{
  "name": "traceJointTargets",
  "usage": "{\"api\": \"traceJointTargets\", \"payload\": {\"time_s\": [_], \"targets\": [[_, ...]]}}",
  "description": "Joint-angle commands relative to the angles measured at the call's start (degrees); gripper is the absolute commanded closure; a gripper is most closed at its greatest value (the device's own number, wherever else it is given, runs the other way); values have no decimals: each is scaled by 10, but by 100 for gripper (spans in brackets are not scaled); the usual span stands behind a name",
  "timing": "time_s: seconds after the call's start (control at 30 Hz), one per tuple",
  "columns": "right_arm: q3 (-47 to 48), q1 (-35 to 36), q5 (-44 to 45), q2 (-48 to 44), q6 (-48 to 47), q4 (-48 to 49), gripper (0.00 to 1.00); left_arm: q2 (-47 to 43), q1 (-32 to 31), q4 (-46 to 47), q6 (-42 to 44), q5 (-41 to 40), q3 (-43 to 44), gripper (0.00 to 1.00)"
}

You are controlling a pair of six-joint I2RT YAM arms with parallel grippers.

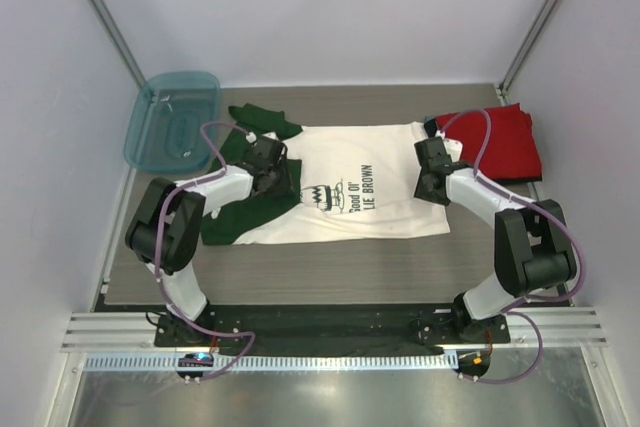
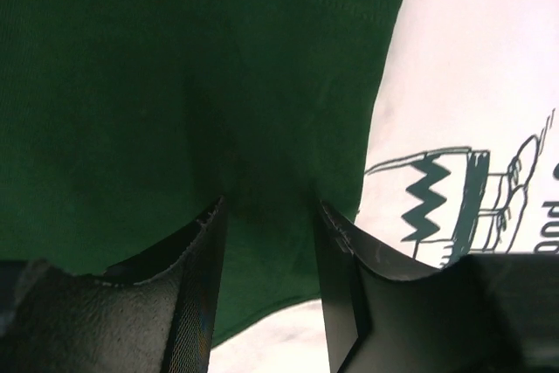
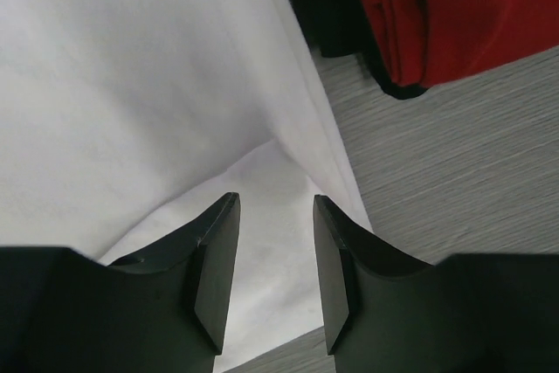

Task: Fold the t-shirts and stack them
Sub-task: Fold the tshirt

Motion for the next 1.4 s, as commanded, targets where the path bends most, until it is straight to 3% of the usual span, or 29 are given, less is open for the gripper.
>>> {"api": "traceJointTargets", "payload": {"time_s": [0.0,0.53,0.77,1.0,1.13,1.37], "targets": [[31,-15,52,11,-1,-3,55,36,16,-5,-24,19,22,55],[58,-38,-16,66,21,39,57,26,19,-38,-14,-2,32,57],[57,-46,-37,84,27,50,70,28,18,-38,-15,8,33,57],[39,-52,-39,83,32,62,77,26,19,-38,-15,8,33,58],[38,-56,-36,79,33,62,95,28,19,-37,-14,5,34,58],[26,-77,-17,28,38,51,99,28,18,-40,-13,0,34,58]]}}
